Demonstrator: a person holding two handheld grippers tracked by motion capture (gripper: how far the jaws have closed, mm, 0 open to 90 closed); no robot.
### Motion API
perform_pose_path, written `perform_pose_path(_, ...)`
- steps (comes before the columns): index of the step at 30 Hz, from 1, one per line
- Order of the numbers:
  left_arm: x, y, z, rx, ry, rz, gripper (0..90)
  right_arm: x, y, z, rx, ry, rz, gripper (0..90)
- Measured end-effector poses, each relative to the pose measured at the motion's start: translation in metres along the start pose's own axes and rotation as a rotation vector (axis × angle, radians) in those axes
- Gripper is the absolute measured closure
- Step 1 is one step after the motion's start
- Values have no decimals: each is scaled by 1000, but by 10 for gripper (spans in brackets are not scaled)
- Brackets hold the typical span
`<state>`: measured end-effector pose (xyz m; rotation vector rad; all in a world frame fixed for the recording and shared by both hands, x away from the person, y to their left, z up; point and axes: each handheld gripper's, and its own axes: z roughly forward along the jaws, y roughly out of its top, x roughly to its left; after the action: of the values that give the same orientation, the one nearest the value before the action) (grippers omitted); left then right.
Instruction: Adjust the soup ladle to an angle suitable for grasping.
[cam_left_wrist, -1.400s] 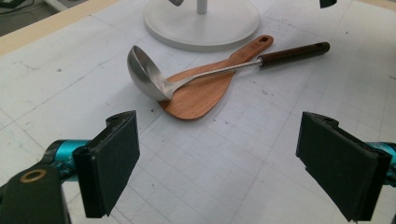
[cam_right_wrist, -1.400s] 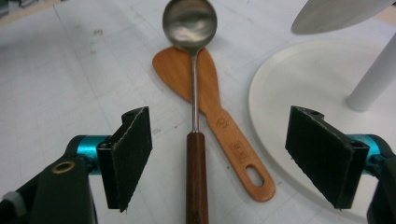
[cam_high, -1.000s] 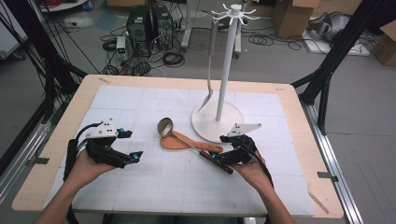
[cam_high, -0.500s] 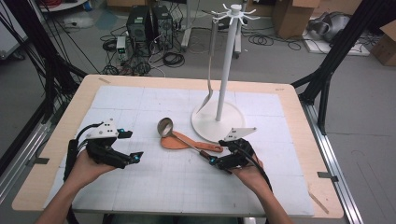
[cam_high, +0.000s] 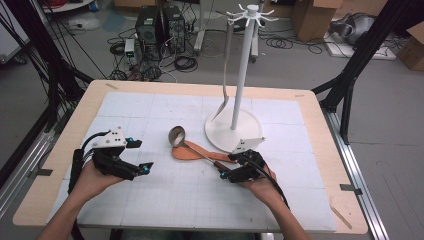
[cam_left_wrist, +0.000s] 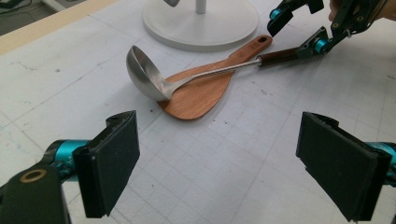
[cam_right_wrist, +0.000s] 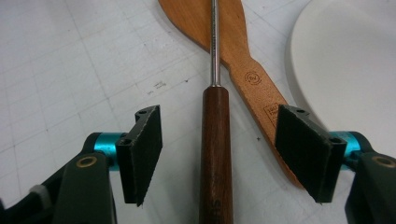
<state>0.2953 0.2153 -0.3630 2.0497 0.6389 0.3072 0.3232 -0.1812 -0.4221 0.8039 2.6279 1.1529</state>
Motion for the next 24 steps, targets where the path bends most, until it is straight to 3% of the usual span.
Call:
perform_pose_path(11,-2,0,0,5,4,4,140,4,3,10,44,19,-48,508)
perform_pose_path(24,-2,0,0,4,5,2,140,2,3,20,101,3,-99,692)
